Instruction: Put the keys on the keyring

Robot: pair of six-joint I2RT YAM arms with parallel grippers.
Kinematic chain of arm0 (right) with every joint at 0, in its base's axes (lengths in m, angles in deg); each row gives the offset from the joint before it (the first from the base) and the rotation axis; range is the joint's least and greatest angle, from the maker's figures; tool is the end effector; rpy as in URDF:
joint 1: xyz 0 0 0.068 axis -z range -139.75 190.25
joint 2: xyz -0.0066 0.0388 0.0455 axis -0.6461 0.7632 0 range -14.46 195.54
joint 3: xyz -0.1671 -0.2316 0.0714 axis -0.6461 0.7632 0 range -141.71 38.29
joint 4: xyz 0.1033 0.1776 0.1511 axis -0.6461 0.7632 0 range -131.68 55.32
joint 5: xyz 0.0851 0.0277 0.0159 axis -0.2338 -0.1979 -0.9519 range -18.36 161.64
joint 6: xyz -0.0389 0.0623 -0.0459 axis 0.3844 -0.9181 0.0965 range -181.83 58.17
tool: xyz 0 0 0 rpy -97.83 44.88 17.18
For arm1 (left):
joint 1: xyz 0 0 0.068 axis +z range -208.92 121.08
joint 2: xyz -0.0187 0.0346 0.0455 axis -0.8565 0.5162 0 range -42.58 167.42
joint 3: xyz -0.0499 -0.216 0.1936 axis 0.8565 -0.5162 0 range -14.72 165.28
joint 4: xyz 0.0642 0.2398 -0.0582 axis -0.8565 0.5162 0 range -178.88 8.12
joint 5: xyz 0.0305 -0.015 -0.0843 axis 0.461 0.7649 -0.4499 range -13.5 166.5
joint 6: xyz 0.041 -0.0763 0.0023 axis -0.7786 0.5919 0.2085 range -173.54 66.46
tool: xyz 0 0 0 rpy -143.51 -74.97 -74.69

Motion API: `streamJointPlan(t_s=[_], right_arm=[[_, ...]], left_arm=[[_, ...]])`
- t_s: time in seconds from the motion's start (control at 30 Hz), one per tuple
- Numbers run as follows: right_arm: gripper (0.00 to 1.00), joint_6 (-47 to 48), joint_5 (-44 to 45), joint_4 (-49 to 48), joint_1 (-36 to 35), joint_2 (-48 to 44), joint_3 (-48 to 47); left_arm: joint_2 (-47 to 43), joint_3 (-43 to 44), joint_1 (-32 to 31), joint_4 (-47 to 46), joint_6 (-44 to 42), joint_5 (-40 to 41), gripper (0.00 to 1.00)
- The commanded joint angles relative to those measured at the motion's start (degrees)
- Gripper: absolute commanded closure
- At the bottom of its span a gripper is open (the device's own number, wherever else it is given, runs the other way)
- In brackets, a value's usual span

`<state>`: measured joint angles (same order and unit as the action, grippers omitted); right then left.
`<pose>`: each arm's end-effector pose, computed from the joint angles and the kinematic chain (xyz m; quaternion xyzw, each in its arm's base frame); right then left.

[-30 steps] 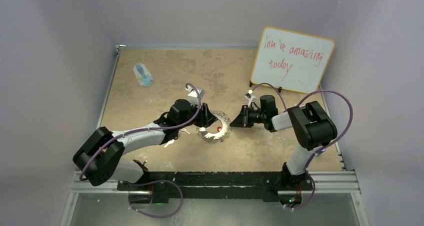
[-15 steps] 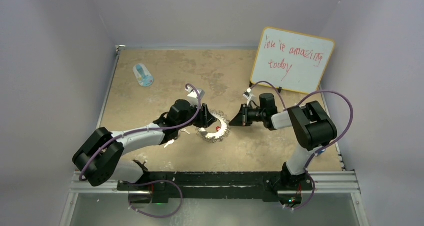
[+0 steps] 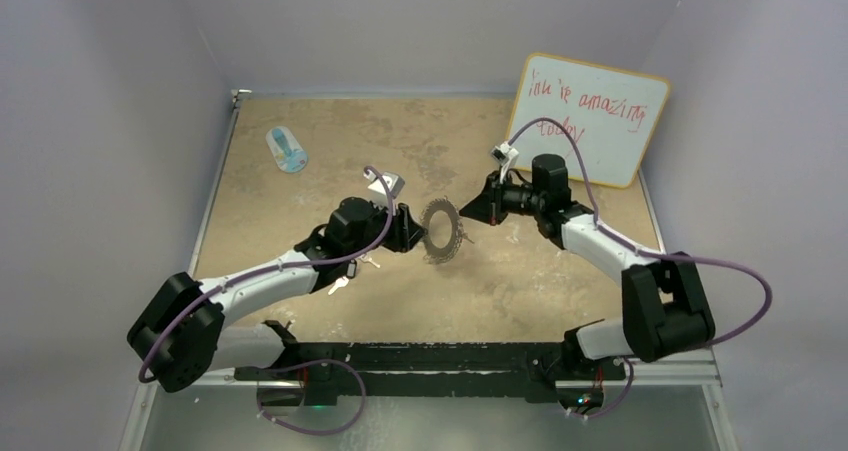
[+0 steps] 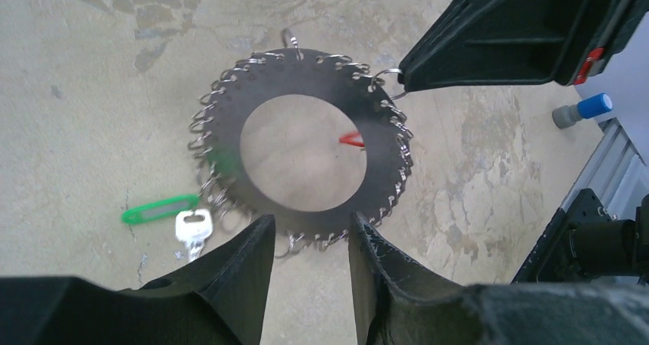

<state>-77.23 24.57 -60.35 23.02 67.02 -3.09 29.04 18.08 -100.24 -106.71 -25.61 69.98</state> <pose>0.2850 0.1471 0.2431 -0.2371 0.7537 0.4617 0.4031 0.2143 -0.1999 0.2288 0.1279 0.8134 -0.3599 0.4388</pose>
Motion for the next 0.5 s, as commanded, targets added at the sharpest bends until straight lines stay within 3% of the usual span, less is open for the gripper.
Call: streamJointPlan(t_s=[0.0,0.17,0.3,0.47], right_arm=[[1.00,5.37,1.55,2.50,-0.87,-7.10,-3.67],[1.00,6.77,3.29,-5.20,-1.05,-13.79,-0.01],[1.00,6.24,-0.88,-13.47,-0.99,-16.25,3.96],[1.00,9.24,-3.10,-13.66,-1.12,-16.50,5.01]], left_arm=[[-3.54,2.32,-0.13,-2.15,-3.47,0.36,0.62],[-4.05,2.20,-0.12,-4.68,-8.43,-5.80,0.61],[-3.87,2.05,-0.09,-6.49,-13.30,-12.43,0.60],[-6.05,-1.46,-0.10,-13.53,-17.99,-16.99,0.60]])
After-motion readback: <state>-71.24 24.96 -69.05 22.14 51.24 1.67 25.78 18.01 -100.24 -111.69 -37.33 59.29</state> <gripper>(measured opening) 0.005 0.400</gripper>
